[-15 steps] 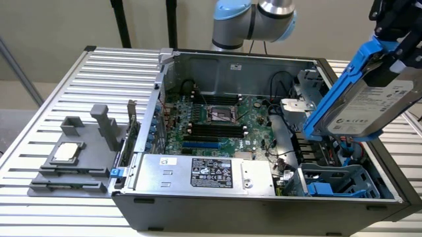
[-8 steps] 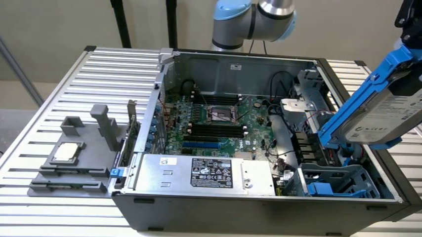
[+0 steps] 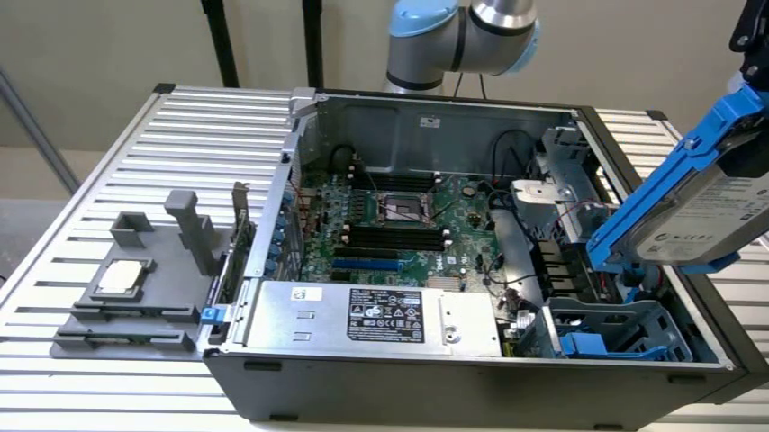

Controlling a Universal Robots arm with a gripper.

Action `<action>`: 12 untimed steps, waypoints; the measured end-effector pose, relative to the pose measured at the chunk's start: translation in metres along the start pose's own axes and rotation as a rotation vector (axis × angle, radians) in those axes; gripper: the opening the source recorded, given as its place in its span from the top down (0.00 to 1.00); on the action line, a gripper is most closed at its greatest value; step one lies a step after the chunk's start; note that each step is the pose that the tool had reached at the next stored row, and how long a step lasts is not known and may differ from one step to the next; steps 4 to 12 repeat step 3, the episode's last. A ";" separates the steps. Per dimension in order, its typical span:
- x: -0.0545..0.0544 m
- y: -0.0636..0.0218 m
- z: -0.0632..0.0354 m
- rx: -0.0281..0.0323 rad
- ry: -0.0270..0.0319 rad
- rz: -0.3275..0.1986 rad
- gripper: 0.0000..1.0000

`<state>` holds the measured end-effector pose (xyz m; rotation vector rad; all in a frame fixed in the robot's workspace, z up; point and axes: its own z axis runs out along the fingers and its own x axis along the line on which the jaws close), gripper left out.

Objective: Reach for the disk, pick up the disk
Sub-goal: 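Pick up the disk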

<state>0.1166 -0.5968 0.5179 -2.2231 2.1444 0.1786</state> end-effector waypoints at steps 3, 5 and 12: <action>0.000 0.0000 0.0000 0.0000 0.0000 0.000 0.67; 0.000 0.0000 0.0000 0.0000 0.0000 0.000 0.67; 0.000 0.0000 0.0000 0.0000 0.0000 0.000 0.67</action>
